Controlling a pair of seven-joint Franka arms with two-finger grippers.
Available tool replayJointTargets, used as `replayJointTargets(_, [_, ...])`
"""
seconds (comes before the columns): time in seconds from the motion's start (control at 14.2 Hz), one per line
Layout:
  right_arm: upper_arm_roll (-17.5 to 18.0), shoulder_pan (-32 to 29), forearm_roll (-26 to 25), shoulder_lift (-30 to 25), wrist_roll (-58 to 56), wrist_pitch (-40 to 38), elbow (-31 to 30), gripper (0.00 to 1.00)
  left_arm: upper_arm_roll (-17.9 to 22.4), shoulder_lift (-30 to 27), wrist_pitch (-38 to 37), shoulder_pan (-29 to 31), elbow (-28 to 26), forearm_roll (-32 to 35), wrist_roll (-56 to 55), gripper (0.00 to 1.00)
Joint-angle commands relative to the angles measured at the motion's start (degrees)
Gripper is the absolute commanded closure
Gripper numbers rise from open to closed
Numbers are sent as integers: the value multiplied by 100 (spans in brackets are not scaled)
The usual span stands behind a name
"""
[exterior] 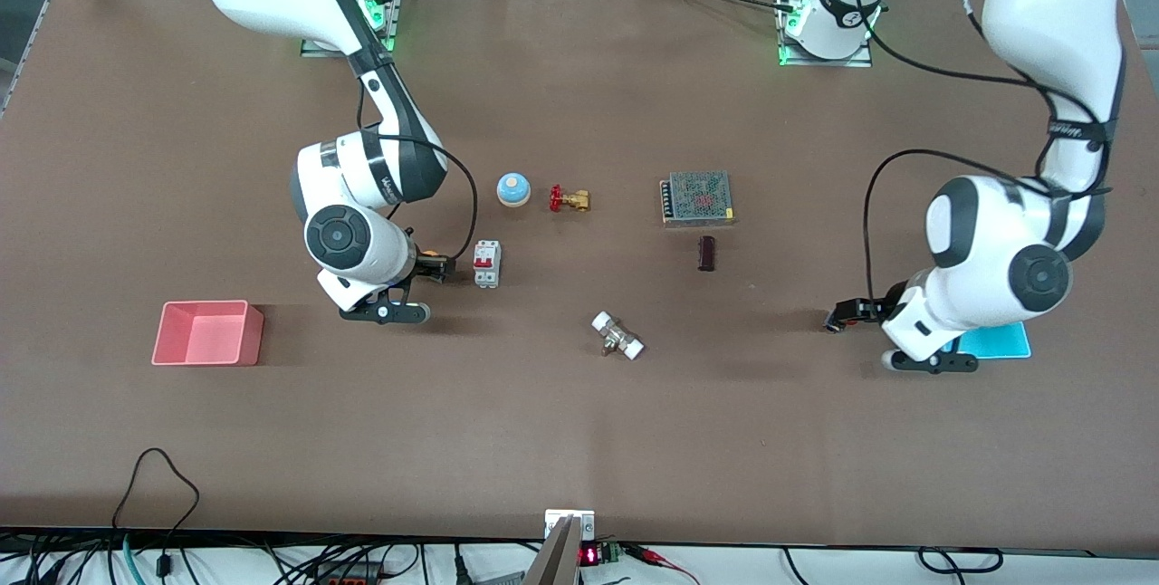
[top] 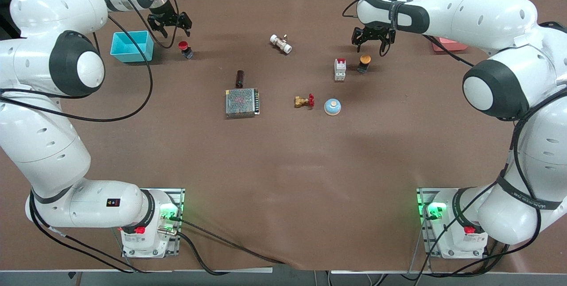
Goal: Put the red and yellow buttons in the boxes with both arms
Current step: 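Grasp the yellow button with the right gripper while the left gripper grasps red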
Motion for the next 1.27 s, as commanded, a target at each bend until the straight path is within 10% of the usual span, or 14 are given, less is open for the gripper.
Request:
replayJointTargets(0.0, [5, -92, 674, 217, 127, 165, 97, 0, 27, 179, 118, -94, 25, -109, -27, 0])
replayJointTargets(0.7, [-39, 22, 766, 279, 48, 218, -227, 0, 27, 188, 312, -103, -213, -109, -44, 58])
replayJointTargets(1.2, [-30, 40, 388, 296, 127, 209, -351, 0, 88, -58, -57, -6, -38, -109, 17, 70])
